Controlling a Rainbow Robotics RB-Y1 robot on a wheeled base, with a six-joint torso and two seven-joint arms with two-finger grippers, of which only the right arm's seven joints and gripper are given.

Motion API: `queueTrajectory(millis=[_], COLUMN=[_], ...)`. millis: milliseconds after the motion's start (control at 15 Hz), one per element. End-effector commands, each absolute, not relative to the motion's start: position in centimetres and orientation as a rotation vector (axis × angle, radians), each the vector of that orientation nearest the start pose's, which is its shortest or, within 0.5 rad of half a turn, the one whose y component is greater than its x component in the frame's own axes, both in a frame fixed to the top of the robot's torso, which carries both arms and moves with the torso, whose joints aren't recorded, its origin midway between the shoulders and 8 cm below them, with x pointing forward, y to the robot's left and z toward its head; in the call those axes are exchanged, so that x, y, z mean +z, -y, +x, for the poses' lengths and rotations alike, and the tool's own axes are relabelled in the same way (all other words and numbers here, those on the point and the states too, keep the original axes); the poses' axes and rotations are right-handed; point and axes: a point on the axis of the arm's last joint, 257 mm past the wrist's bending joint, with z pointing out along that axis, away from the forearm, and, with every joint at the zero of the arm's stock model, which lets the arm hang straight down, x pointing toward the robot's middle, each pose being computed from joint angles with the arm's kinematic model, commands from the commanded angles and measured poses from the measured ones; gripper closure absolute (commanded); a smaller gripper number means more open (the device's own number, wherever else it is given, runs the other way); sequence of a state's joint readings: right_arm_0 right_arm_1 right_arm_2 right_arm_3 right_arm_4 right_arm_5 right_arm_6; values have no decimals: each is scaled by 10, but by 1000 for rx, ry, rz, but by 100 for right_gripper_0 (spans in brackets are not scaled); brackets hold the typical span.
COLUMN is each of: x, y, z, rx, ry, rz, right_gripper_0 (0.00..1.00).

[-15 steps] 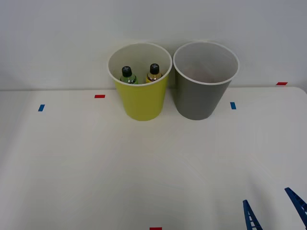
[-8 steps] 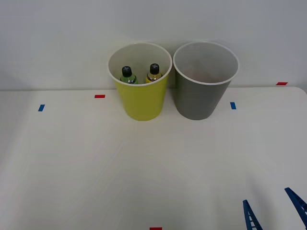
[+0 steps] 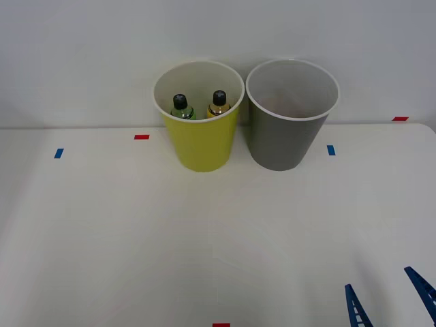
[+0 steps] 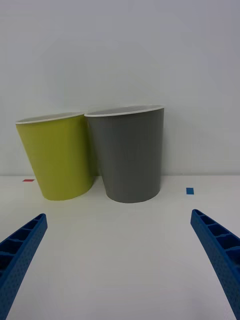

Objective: Put cans in the gray bin, plastic bottles in the light green bin

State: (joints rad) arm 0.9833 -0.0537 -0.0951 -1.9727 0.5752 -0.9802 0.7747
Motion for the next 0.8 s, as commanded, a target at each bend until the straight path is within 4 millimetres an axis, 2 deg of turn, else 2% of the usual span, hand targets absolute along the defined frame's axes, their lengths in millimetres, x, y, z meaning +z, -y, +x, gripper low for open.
queueTrajectory(millis=[67, 800], x=[-198, -198], y=[242, 242], z=[227, 227], rx=[249, 249], ry=[-1347, -1347], rz=[-148, -148], right_gripper_0=[0, 0])
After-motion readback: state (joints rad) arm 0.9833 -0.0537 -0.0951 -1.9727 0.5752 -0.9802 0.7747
